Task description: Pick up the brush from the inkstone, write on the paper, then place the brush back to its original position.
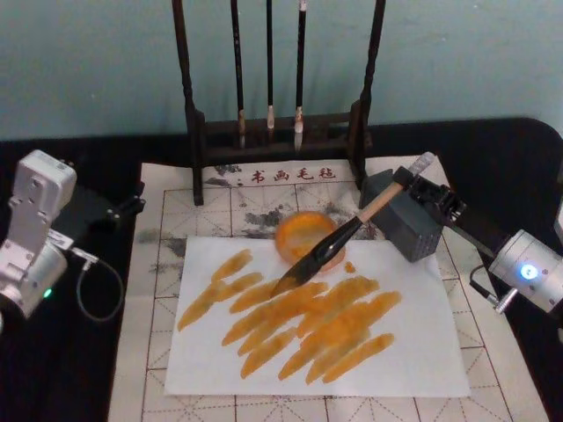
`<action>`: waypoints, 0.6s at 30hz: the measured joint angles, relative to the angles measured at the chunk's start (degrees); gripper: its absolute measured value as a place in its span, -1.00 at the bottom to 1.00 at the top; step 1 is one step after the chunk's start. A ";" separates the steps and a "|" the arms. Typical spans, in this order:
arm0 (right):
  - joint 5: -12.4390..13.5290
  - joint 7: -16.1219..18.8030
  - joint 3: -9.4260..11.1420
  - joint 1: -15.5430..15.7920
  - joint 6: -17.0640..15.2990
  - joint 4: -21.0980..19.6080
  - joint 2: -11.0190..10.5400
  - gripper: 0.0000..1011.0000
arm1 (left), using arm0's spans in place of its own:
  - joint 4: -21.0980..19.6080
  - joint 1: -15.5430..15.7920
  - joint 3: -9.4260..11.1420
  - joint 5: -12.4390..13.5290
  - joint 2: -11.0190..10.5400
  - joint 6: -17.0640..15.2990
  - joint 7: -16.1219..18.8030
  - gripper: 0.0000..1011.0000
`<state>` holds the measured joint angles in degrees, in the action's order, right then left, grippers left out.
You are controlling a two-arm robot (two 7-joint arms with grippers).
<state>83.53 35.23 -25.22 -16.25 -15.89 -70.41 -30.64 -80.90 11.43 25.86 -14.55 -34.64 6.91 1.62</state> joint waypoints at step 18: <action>-0.22 3.30 -4.79 -1.13 -1.87 -1.39 -2.81 -0.65 | 0.00 0.00 0.00 0.00 0.00 0.00 0.00 0.98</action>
<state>83.31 38.53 -30.01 -17.37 -17.76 -71.80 -33.46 -80.90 11.43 25.86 -14.55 -34.65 6.91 1.62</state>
